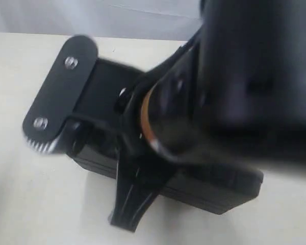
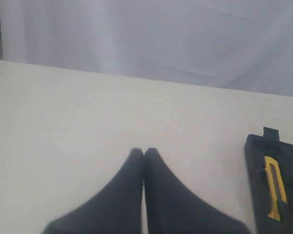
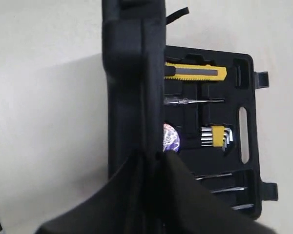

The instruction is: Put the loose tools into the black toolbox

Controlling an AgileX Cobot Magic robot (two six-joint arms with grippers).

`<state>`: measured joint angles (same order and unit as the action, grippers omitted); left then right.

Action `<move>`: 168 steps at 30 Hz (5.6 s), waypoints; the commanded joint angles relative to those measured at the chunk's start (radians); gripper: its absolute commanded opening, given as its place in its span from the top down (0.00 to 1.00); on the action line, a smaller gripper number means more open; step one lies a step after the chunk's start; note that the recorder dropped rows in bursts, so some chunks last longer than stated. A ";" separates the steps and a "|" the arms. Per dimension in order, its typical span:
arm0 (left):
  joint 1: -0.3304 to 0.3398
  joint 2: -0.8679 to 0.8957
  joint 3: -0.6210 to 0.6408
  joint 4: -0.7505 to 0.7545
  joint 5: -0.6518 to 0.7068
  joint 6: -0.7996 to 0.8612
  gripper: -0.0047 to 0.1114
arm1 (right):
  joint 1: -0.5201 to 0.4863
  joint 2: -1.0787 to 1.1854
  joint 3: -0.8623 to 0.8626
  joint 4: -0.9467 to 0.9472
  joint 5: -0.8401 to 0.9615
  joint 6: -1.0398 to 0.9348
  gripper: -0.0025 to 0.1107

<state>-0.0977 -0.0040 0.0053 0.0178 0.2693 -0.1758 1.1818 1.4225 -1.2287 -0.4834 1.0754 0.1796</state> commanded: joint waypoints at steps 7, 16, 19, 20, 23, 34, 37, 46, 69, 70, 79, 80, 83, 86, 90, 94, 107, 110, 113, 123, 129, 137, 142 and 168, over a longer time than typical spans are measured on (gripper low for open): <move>-0.006 0.004 -0.005 -0.004 0.001 0.000 0.96 | -0.500 0.040 -0.080 0.490 -0.173 -0.644 0.98; -0.006 0.004 -0.005 -0.004 0.001 0.000 0.96 | -0.822 0.299 -0.190 0.789 -0.141 -1.103 0.98; -0.006 0.004 -0.005 -0.004 0.001 0.000 0.96 | -0.866 0.387 -0.230 0.716 -0.215 -1.130 0.98; -0.006 0.004 -0.005 -0.004 0.001 0.000 0.96 | -0.873 0.414 -0.237 0.684 -0.248 -1.130 0.98; -0.006 0.004 -0.005 -0.004 0.001 0.000 0.96 | -0.882 0.474 -0.250 0.551 -0.378 -1.130 0.98; -0.006 0.004 -0.005 -0.004 0.001 0.000 0.96 | -0.882 0.606 -0.250 0.471 -0.634 -1.133 0.82; -0.006 0.004 -0.005 -0.004 0.001 0.000 0.96 | -0.882 0.618 -0.250 0.471 -0.632 -1.133 0.59; -0.006 0.004 -0.005 -0.004 0.001 0.000 0.96 | -0.877 0.582 -0.250 0.473 -0.646 -1.069 0.22; -0.006 0.004 -0.005 0.002 0.001 0.000 0.96 | -0.877 0.020 -0.245 0.504 0.124 -0.490 0.98; -0.006 0.004 -0.005 0.002 0.001 0.000 0.96 | -0.877 -0.007 -0.232 0.530 0.146 -0.477 0.98; -0.006 0.004 -0.005 0.002 0.001 0.000 0.96 | -0.844 -0.328 0.034 1.012 0.087 -0.520 0.98; -0.006 0.004 -0.005 0.002 0.001 0.000 0.96 | -0.825 -0.364 0.068 1.020 0.057 -0.518 0.98; -0.006 0.004 -0.005 0.002 0.001 0.000 0.96 | -0.783 -0.433 0.159 1.043 0.021 -0.516 0.98; -0.006 0.004 -0.005 0.002 0.001 0.000 0.96 | -0.751 -0.488 0.220 1.083 0.067 -0.506 0.98; -0.006 0.004 -0.005 0.002 0.001 0.000 0.96 | -0.730 -0.533 0.261 1.090 0.107 -0.506 0.98; -0.006 0.004 -0.005 0.002 0.001 0.000 0.96 | -0.730 -0.558 0.268 1.090 0.111 -0.506 0.98; -0.006 0.004 -0.005 0.002 0.001 0.000 0.96 | -0.939 -1.216 0.745 1.417 -0.647 -0.685 0.98; -0.006 0.004 -0.005 0.002 0.001 0.000 0.96 | -0.970 -1.317 0.933 1.419 -0.806 -0.686 0.98; -0.006 0.004 -0.005 0.002 0.001 0.000 0.96 | -0.970 -1.389 1.047 1.424 -0.879 -0.686 0.98; -0.006 0.004 -0.005 0.002 -0.001 0.000 0.96 | -0.970 -1.422 1.144 0.672 -0.940 -0.247 0.98; -0.006 0.004 -0.005 0.004 0.001 0.000 0.96 | -0.970 -1.422 1.218 0.516 -0.936 -0.228 0.98; -0.006 0.004 -0.005 0.004 0.001 0.000 0.96 | -0.970 -1.422 1.229 0.483 -0.834 -0.229 0.98; -0.006 0.004 -0.005 0.004 0.001 0.000 0.96 | -0.970 -1.422 1.229 0.483 -0.746 -0.229 0.98; -0.006 0.004 -0.005 0.004 0.001 0.000 0.96 | -0.970 -1.422 1.229 0.483 -0.742 -0.225 0.98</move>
<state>-0.0977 -0.0040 0.0053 0.0178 0.2693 -0.1758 0.2166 0.0064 -0.0029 0.0066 0.3333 -0.0499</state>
